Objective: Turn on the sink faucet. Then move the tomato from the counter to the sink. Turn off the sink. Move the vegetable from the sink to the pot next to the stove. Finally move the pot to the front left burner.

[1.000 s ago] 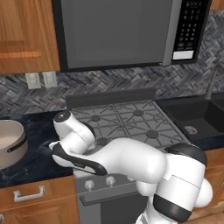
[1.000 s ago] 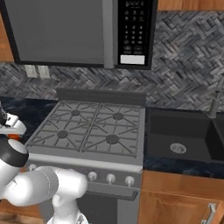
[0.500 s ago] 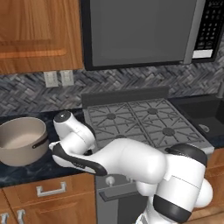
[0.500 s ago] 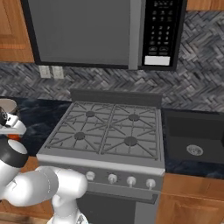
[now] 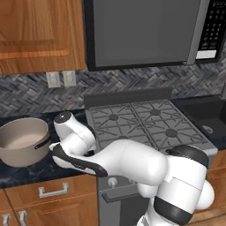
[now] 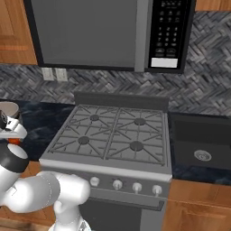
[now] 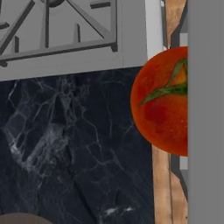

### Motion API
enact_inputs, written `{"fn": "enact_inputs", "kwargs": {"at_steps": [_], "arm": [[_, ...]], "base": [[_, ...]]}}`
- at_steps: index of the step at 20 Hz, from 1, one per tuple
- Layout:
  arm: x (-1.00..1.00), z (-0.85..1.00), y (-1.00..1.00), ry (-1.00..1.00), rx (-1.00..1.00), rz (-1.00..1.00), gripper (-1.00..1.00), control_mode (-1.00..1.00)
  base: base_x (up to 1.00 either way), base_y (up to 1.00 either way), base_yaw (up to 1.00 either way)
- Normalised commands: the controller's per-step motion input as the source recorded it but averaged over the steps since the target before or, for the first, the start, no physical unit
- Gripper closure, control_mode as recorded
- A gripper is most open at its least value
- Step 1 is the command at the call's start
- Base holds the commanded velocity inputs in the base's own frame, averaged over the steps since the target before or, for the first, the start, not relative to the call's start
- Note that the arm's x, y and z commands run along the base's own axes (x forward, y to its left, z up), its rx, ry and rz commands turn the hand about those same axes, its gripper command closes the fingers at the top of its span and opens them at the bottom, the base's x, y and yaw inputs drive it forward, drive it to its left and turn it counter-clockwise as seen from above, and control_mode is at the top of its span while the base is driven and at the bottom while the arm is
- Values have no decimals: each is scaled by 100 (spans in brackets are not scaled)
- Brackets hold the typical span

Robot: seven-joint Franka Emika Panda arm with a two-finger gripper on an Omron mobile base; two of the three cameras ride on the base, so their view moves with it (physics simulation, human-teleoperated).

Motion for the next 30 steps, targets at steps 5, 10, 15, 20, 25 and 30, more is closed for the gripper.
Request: {"fn": "enact_inputs", "kwargs": {"at_steps": [5,10,15,20,25,30], "arm": [[0,0,0,0,0,0,100,100],[0,0,0,0,0,0,100,100],[0,0,0,0,0,0,100,100],[0,0,0,0,0,0,100,100],[0,0,0,0,0,0,100,100],[0,0,2,-1,0,1,100,-100]], "base": [[32,13,0],[47,3,0],[34,0,0],[8,4,0],[0,2,0],[0,0,1]]}}
